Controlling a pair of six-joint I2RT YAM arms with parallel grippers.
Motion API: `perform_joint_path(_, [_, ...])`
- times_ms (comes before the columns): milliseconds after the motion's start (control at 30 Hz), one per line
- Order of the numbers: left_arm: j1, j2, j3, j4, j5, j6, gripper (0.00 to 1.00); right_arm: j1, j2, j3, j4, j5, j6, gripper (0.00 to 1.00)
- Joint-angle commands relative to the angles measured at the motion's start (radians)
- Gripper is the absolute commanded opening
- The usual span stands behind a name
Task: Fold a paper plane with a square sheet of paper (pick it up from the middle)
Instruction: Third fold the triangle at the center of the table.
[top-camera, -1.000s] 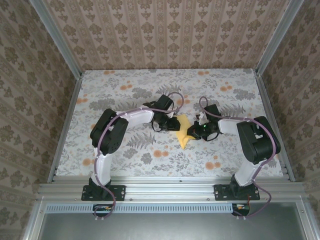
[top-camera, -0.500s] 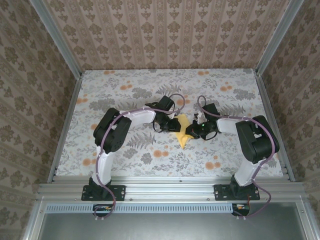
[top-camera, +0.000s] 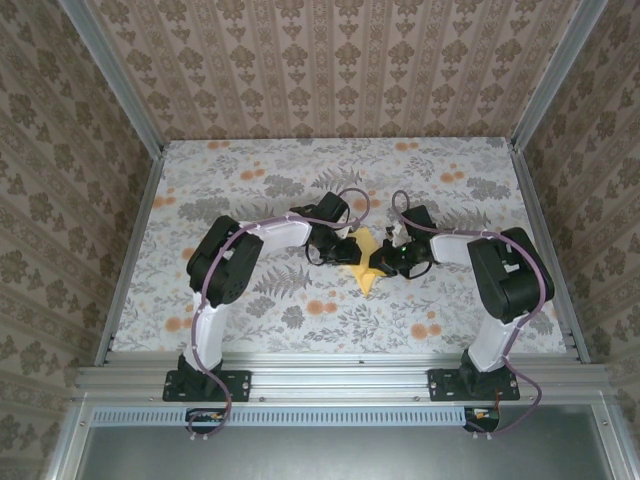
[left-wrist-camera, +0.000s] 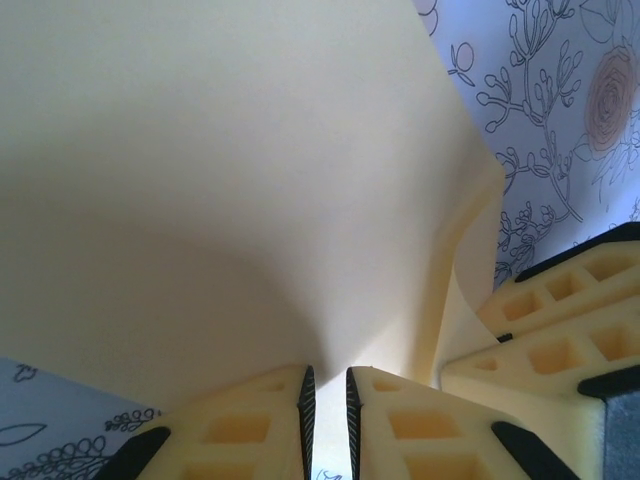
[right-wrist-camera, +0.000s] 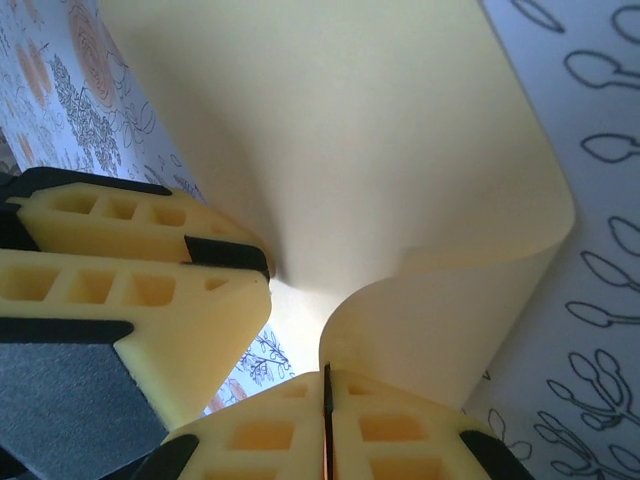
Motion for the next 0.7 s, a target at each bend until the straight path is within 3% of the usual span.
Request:
perform_joint_path(0, [0.003, 0.011, -0.009, -0.012, 0.017, 0.016, 0.19, 0.01, 0.021, 0.025, -0.025, 0.027, 0.009, 0.11])
perform_joint_path(667, [0.001, 0.016, -0.011, -0.004, 0.027, 0.015, 0.19, 0.027, 0.062, 0.054, -0.072, 0.064, -0.027, 0.19])
